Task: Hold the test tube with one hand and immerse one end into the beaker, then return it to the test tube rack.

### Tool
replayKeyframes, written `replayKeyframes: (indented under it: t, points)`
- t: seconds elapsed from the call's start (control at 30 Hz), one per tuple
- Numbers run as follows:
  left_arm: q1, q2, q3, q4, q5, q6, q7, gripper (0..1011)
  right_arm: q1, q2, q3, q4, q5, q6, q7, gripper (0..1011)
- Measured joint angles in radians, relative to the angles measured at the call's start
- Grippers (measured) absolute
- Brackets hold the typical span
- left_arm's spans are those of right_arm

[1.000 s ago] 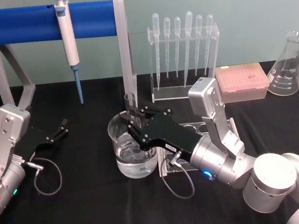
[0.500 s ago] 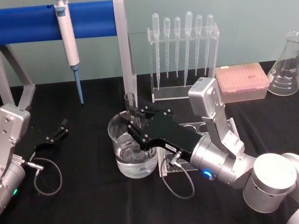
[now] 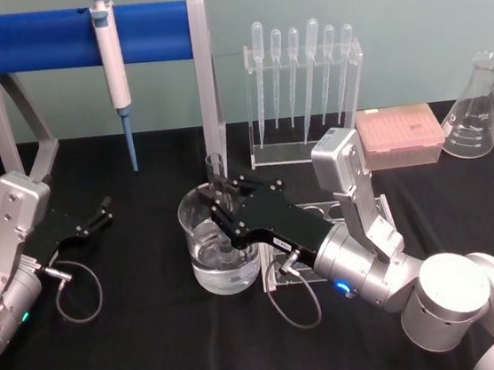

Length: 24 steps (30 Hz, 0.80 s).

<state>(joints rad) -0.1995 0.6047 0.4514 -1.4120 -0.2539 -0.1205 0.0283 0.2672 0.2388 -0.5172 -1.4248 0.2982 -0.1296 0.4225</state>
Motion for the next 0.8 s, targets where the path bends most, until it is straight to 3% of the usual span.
replayKeyframes:
  t: [0.8]
  points:
    - [0.0,0.0,0.0,0.0,0.0,0.0,0.0,1000,0.0,0.0,0.0,0.0,0.0,0.0,0.0,227]
